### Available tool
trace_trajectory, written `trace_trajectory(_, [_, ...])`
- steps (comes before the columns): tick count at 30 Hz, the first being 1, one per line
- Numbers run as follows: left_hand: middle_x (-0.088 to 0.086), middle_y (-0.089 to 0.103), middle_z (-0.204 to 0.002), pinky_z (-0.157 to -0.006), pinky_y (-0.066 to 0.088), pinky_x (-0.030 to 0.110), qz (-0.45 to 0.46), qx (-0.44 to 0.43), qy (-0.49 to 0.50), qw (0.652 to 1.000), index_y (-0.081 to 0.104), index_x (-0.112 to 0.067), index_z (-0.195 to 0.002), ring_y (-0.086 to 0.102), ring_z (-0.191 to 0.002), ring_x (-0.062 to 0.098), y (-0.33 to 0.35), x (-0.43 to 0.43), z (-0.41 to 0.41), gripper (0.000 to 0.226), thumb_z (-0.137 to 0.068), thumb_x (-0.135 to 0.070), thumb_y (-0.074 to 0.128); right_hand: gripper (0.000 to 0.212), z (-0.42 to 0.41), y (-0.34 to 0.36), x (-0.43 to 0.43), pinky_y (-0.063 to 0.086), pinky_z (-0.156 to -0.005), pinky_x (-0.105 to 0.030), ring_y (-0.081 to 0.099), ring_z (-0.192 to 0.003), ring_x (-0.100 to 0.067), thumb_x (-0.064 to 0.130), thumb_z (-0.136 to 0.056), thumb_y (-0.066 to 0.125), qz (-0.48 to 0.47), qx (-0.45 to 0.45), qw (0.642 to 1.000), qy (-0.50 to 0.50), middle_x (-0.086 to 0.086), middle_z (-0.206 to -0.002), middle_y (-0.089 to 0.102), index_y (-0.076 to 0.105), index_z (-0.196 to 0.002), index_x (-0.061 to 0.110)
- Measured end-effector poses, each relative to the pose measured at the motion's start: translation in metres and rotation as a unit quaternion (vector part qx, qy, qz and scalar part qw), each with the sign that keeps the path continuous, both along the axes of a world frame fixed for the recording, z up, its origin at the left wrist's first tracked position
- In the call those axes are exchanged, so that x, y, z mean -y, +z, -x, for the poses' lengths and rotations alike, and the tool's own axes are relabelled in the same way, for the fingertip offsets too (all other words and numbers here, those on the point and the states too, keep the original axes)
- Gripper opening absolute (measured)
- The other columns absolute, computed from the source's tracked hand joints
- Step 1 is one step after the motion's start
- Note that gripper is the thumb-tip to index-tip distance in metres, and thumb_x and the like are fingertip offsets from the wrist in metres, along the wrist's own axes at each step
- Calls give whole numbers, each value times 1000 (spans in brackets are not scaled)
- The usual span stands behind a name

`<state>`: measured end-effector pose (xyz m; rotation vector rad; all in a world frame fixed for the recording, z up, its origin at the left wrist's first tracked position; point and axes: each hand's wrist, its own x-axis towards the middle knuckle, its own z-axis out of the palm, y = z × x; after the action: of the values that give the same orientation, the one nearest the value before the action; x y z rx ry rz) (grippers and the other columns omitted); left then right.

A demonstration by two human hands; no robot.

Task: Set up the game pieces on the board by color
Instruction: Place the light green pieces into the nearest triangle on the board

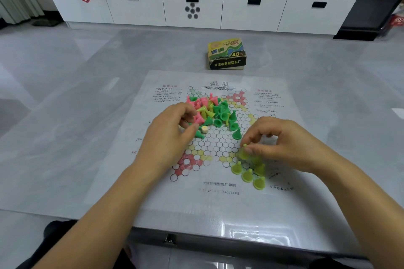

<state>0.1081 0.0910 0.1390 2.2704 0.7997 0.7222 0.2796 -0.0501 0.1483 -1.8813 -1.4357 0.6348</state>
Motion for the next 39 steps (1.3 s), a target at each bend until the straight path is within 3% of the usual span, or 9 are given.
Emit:
trace_trajectory(3, [-5, 60, -93, -69, 41, 15, -6, -9, -5, 1000, 59, -17, -97, 53, -84, 7, -2, 1, -1, 12, -85, -16, 59, 12, -2, -3, 0, 48, -85, -32, 58, -90, -12, 22, -71, 75, 16, 20, 999, 27, 2, -91, 63, 70, -79, 30])
trace_trajectory(5, [-6, 59, -93, -69, 41, 15, -8, -12, -8, 1000, 59, -17, -96, 53, -84, 6, -2, 1, -1, 12, -85, -16, 59, 12, -1, -3, 0, 48, -88, -35, 58, -93, -11, 25, -71, 75, 25, 20, 999, 36, 5, -93, 62, 70, -79, 33])
trace_trajectory(8, [-10, 57, -91, -69, 40, 13, -4, -12, -9, 1000, 59, -18, -95, 53, -83, 3, -2, 2, -2, 12, -84, -15, 59, 7, -1, -3, 1, 47, -90, -34, 57, -95, -7, 30, -76, 71, 34, 15, 999, 37, 8, -94, 63, 71, -82, 31])
trace_trajectory(16, [-18, 55, -83, -65, 38, 5, 2, -9, -16, 1000, 58, -21, -93, 52, -79, -1, -4, 2, -1, 12, -84, -14, 60, 27, 4, -5, 0, 48, -84, -26, 63, -88, -5, 6, -91, 43, 53, -87, 995, -3, 4, -89, 72, 65, -93, 22])
trace_trajectory(23, [-10, 60, -88, -66, 37, 6, -1, -14, -14, 1000, 60, -20, -94, 53, -81, 2, -3, -1, 0, 11, -84, -16, 60, 32, 2, -7, 0, 48, -85, -31, 64, -88, -16, -1, -90, 41, 48, -102, 994, 9, -2, -86, 72, 67, -85, 18])
trace_trajectory(28, [-13, 58, -86, -65, 37, 1, 9, -7, 1, 1000, 58, -22, -90, 52, -78, -1, -1, -5, 1, 10, -84, -14, 59, 31, 4, -6, 0, 46, -79, -22, 65, -87, -13, -2, -90, 41, 39, -126, 991, 13, -2, -86, 74, 67, -87, 14])
trace_trajectory(39, [-15, 57, -84, -64, 37, 1, 9, -14, 8, 1000, 57, -23, -90, 52, -78, 0, -1, -5, 2, 10, -85, -14, 59, 31, 6, -6, 2, 50, -87, -31, 67, -88, -14, -2, -89, 42, 46, -134, 990, 14, -2, -81, 74, 68, -83, 14])
